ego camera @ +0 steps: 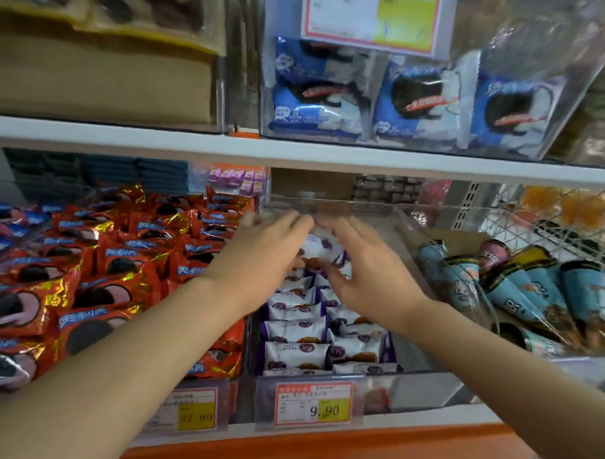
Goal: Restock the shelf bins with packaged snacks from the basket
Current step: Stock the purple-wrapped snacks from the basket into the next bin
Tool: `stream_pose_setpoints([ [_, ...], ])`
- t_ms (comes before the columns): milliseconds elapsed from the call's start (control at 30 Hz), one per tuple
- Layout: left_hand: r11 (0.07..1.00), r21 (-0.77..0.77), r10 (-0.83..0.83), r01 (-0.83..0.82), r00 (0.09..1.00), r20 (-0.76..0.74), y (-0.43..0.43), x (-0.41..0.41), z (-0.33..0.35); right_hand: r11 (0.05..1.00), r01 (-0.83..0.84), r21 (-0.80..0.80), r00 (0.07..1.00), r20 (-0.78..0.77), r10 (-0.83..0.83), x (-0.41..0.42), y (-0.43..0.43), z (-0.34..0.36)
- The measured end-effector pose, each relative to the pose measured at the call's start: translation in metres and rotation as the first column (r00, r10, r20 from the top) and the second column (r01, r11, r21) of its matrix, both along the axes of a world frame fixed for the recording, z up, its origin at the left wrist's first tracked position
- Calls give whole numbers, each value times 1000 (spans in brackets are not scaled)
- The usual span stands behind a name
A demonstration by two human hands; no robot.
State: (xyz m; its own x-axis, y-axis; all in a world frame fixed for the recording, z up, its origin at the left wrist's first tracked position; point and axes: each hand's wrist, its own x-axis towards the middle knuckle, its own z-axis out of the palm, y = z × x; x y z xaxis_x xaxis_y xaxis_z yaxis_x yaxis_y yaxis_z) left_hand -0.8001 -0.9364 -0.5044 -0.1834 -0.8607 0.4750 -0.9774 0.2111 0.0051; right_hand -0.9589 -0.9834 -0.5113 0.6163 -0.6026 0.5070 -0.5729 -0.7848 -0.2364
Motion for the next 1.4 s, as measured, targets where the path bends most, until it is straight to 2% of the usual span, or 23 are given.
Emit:
stream_pose_setpoints([
  [67,1000,3,-24,24,999,-23,1,-12,-2,1000,27,9,999,-19,-27,-6,3,2],
  [133,998,-1,-55,56,978,-204,4,-27,-5,991,83,103,997,-14,-82,-17,-2,7],
  [233,998,42,-17,48,831,-555,2,-44,-10,948,103,300,993,17,-114,-36,-10,13],
  [267,997,60,-4,52,790,-614,-1,-48,-13,928,87,363,994,26,-103,-41,-12,14],
  [333,994,76,-11,77,770,-638,-6,-54,-20,889,72,452,997,-17,-72,-51,-12,14],
  [433,990,80,-53,112,845,-532,-8,-59,-28,906,182,381,976,-183,-119,-63,-15,16],
  [500,989,128,-27,73,944,-330,-12,-55,-35,928,313,202,924,-289,-249,-66,-20,19],
  [600,938,342,71,-47,996,-60,-19,-47,-49,894,444,-56,807,-410,-426,-62,-34,19],
  [667,893,443,71,-76,997,28,-21,-48,-57,877,460,-136,743,-482,-465,-53,-47,13],
  [767,853,519,54,-62,998,30,-20,-51,-63,858,470,-208,642,-586,-494,-35,-67,-4],
  [900,856,514,55,-51,998,8,-20,-51,-67,849,460,-260,557,-659,-504,-21,-87,-25],
  [967,860,509,54,-42,999,-9,-20,-51,-68,860,437,-263,563,-666,-490,-16,-94,-33],
  [1100,860,509,61,-44,998,-17,-20,-52,-68,894,399,-205,636,-641,-430,-12,-106,-43],
  [1233,854,518,72,-52,997,-17,-20,-53,-67,885,389,-256,650,-604,-461,-10,-112,-48],
  [1400,857,511,66,-60,998,5,-21,-53,-66,886,452,-103,696,-581,-422,-7,-107,-45],
])
